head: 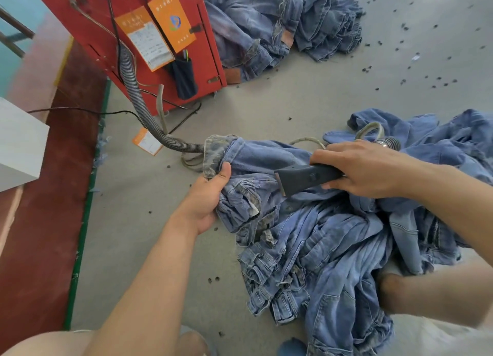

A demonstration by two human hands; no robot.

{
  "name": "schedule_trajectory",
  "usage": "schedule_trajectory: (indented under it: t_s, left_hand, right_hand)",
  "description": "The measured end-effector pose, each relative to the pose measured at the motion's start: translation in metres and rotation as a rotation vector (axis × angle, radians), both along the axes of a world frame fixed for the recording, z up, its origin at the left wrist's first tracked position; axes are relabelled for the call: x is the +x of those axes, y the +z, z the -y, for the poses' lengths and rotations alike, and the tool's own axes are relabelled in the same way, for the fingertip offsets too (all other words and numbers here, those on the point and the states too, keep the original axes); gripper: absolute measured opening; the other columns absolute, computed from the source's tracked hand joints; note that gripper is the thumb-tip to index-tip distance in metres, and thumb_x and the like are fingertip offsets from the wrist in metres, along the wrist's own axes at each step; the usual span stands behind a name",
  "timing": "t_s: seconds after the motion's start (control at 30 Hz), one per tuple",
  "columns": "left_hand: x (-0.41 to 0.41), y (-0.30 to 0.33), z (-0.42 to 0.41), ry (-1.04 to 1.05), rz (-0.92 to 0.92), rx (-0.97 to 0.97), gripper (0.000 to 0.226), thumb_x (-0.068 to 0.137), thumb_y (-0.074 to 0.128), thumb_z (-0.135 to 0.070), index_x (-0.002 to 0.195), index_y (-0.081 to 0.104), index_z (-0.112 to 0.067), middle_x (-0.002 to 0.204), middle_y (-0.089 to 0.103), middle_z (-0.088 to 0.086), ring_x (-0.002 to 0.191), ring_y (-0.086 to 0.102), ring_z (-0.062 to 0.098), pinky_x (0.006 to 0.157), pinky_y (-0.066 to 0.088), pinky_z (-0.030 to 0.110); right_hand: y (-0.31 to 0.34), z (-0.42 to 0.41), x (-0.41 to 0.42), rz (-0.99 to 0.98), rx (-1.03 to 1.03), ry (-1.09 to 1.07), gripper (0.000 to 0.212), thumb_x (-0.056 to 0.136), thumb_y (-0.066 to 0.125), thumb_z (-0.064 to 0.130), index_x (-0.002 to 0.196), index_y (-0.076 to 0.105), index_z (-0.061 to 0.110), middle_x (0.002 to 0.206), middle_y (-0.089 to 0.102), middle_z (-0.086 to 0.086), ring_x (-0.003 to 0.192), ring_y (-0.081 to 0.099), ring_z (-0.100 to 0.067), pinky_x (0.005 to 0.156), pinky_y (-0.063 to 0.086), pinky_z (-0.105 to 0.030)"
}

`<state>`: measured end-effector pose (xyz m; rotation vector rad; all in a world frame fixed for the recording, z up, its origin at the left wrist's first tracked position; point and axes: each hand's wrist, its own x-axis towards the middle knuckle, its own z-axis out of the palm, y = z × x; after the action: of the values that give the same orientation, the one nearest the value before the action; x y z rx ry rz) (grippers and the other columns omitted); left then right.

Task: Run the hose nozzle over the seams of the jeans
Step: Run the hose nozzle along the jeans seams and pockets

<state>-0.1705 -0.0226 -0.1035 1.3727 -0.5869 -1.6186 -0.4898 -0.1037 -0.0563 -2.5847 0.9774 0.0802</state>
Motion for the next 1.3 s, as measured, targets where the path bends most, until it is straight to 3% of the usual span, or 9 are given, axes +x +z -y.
schedule_trajectory:
  t_s: [0.27, 0.43, 0.5, 0.6, 0.77, 0.83, 0.97, 1.1, 1.3]
  left_hand:
    - [-0.005, -0.008, -0.009, -0.039, -0.213, 0.031, 0.059, 0.104, 0.049, -0.05, 0.138, 0.061, -0.003, 0.138, 0.064, 0.023, 0.126, 0.063, 0.04, 0.095, 0.058, 0.05]
    - [-0.003, -0.015, -0.013, -0.044, -0.397, 0.075, 0.063, 0.108, 0.035, -0.055, 0.141, 0.062, -0.007, 0.147, 0.056, 0.023, 0.135, 0.055, 0.042, 0.103, 0.053, 0.052]
    - [-0.002, -0.016, -0.014, -0.043, -0.437, 0.085, 0.065, 0.109, 0.03, -0.056, 0.137, 0.065, -0.009, 0.147, 0.056, 0.022, 0.136, 0.055, 0.04, 0.103, 0.053, 0.05]
    - [-0.001, -0.015, -0.013, -0.035, -0.456, 0.067, 0.068, 0.108, 0.03, -0.056, 0.135, 0.066, -0.006, 0.146, 0.056, 0.024, 0.135, 0.056, 0.041, 0.103, 0.053, 0.05]
    - [-0.007, -0.017, -0.015, -0.004, -0.505, 0.053, 0.069, 0.107, 0.033, -0.054, 0.14, 0.06, 0.001, 0.145, 0.056, 0.027, 0.132, 0.058, 0.042, 0.099, 0.055, 0.051]
    - [-0.007, -0.016, -0.016, -0.013, -0.506, 0.05, 0.067, 0.107, 0.035, -0.053, 0.141, 0.059, 0.0, 0.146, 0.055, 0.027, 0.133, 0.056, 0.043, 0.1, 0.054, 0.052]
    - [-0.001, -0.013, -0.018, -0.056, -0.506, 0.056, 0.064, 0.109, 0.034, -0.051, 0.145, 0.054, -0.002, 0.149, 0.052, 0.026, 0.136, 0.053, 0.043, 0.103, 0.053, 0.052]
    - [-0.001, -0.007, -0.018, -0.088, -0.477, 0.048, 0.06, 0.11, 0.033, -0.049, 0.142, 0.06, -0.005, 0.151, 0.051, 0.024, 0.14, 0.05, 0.042, 0.107, 0.05, 0.051]
    - [-0.002, -0.003, -0.02, -0.134, -0.463, 0.059, 0.061, 0.109, 0.036, -0.048, 0.147, 0.054, -0.003, 0.153, 0.049, 0.025, 0.142, 0.047, 0.042, 0.112, 0.046, 0.052]
  right_hand:
    - [-0.002, 0.004, 0.009, 0.067, 0.015, -0.073, 0.029, 0.093, 0.062, 0.046, 0.116, 0.045, 0.044, 0.091, 0.048, 0.028, 0.091, 0.053, -0.014, 0.077, 0.04, -0.039]
    - [-0.001, -0.008, 0.037, 0.088, -0.045, -0.062, 0.037, 0.099, 0.062, 0.045, 0.13, 0.048, 0.032, 0.118, 0.06, 0.007, 0.106, 0.054, -0.021, 0.093, 0.041, -0.045]
    - [0.001, -0.012, 0.043, 0.205, -0.01, -0.064, 0.038, 0.098, 0.064, 0.042, 0.131, 0.05, 0.03, 0.117, 0.062, 0.004, 0.104, 0.056, -0.022, 0.092, 0.042, -0.045]
    - [-0.001, -0.007, 0.038, 0.277, -0.026, -0.108, 0.034, 0.094, 0.066, 0.038, 0.124, 0.051, 0.03, 0.105, 0.063, 0.005, 0.094, 0.058, -0.022, 0.083, 0.043, -0.041]
    - [-0.024, -0.001, 0.024, 0.165, -0.088, -0.192, 0.031, 0.093, 0.071, 0.025, 0.116, 0.051, 0.024, 0.099, 0.058, 0.004, 0.091, 0.057, -0.027, 0.077, 0.037, -0.039]
    - [-0.032, -0.006, 0.031, 0.168, -0.096, -0.164, 0.032, 0.092, 0.073, 0.023, 0.116, 0.051, 0.024, 0.098, 0.055, 0.007, 0.091, 0.054, -0.024, 0.08, 0.037, -0.04]
    - [-0.032, -0.008, 0.035, 0.2, -0.013, -0.147, 0.036, 0.092, 0.072, 0.021, 0.12, 0.051, 0.031, 0.104, 0.052, 0.016, 0.098, 0.044, -0.01, 0.1, 0.036, -0.048]
    - [-0.021, 0.0, 0.025, 0.215, 0.027, -0.128, 0.037, 0.094, 0.071, 0.022, 0.122, 0.052, 0.035, 0.104, 0.051, 0.021, 0.099, 0.045, -0.009, 0.098, 0.034, -0.046]
    - [-0.009, -0.001, 0.03, 0.159, 0.095, -0.104, 0.032, 0.095, 0.072, 0.025, 0.122, 0.055, 0.032, 0.102, 0.052, 0.022, 0.099, 0.048, -0.01, 0.098, 0.036, -0.047]
